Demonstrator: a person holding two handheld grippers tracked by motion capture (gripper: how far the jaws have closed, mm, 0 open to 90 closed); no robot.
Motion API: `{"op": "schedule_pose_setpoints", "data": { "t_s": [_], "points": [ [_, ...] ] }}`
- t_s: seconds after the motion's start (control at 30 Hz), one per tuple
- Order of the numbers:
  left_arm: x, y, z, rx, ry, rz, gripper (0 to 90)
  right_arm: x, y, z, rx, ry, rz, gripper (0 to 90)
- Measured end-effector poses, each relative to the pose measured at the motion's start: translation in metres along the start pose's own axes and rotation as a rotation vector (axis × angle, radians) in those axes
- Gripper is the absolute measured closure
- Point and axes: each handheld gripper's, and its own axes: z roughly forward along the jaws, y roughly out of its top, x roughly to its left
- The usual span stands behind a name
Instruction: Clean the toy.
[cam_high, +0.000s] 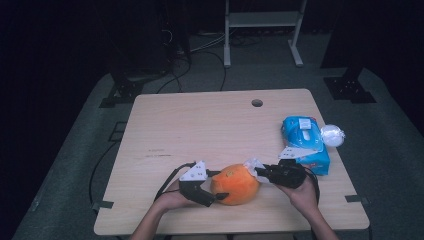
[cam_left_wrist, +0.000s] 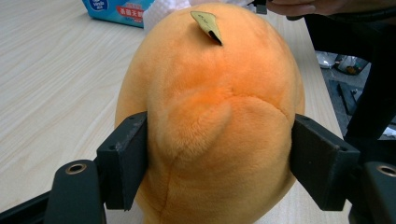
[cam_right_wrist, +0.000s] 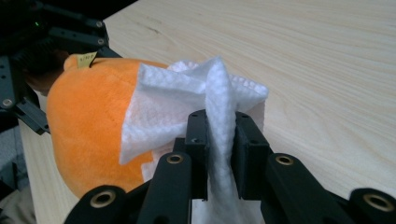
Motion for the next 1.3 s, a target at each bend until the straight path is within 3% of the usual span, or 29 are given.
{"op": "schedule_pose_setpoints", "data": {
  "t_s": [0.13, 0.2, 0.27, 0.37, 0.47, 0.53, 0.6, 0.67, 0.7, 0.77, 0.8, 0.87, 0.9, 0.97, 1.07, 1.17, 1.23, 1.3],
  "points": [
    [0.001, 0.0, 0.0, 0.002, -0.003, -0.003, 25.7, 0.011, 0.008, -0.005, -0.048, 0.04, -0.03, 76.9],
    [0.002, 0.0, -0.002, 0.006, -0.004, -0.006, 25.8, 0.015, 0.008, -0.003, -0.029, 0.033, -0.056, 76.9],
    [0.004, -0.001, -0.003, 0.003, -0.004, -0.017, 25.7, 0.011, 0.005, 0.001, -0.014, 0.036, -0.035, 76.9],
    [0.007, -0.003, -0.005, -0.006, -0.009, -0.039, 25.7, 0.003, 0.002, 0.0, 0.003, -0.005, -0.02, 76.9],
    [0.012, -0.005, -0.006, -0.018, -0.012, -0.078, 25.7, 0.009, 0.005, -0.006, -0.031, 0.009, -0.031, 76.9],
    [0.012, -0.005, -0.006, -0.021, -0.01, -0.083, 25.7, 0.019, 0.008, -0.007, -0.044, 0.033, -0.062, 76.9],
    [0.012, -0.005, -0.006, -0.015, -0.007, -0.079, 25.7, 0.024, 0.009, -0.003, -0.024, 0.023, -0.098, 76.9],
    [0.011, -0.005, -0.005, -0.021, -0.001, -0.091, 25.7, 0.019, 0.006, 0.0, -0.016, 0.035, -0.074, 76.9],
    [0.011, -0.004, -0.005, -0.022, 0.001, -0.096, 25.7, 0.014, 0.005, 0.0, -0.008, 0.025, -0.06, 76.9],
    [0.01, -0.004, -0.004, -0.025, 0.001, -0.091, 25.8, 0.005, 0.002, 0.002, 0.044, -0.07, -0.078, 76.9],
    [0.01, -0.003, -0.003, -0.028, 0.003, -0.089, 25.8, 0.001, 0.0, 0.002, 0.054, -0.083, -0.059, 76.9],
    [0.01, -0.003, -0.002, -0.03, 0.005, -0.087, 26.0, -0.002, 0.0, 0.0, 0.035, -0.059, -0.035, 76.9],
    [0.008, 0.0, 0.001, -0.034, 0.01, -0.086, 26.0, 0.006, 0.007, -0.006, -0.022, -0.021, -0.046, 76.9],
    [0.006, 0.002, 0.005, -0.042, 0.016, -0.076, 26.0, 0.017, 0.014, -0.009, -0.066, 0.035, -0.066, 76.8],
    [0.003, 0.005, 0.006, -0.045, 0.017, -0.05, 23.0, 0.027, 0.015, 0.0, -0.029, 0.037, -0.116, 76.9],
    [0.003, 0.004, 0.005, -0.056, 0.016, -0.063, 15.4, 0.018, 0.007, 0.005, -0.017, 0.061, -0.069, 76.9],
    [0.003, 0.003, 0.007, -0.062, 0.011, -0.067, 16.1, 0.017, 0.009, 0.002, -0.013, 0.051, -0.069, 76.8],
    [0.001, 0.002, 0.009, -0.069, 0.014, -0.06, 22.9, 0.02, 0.012, -0.002, -0.03, 0.034, -0.081, 76.8]
  ]
}}
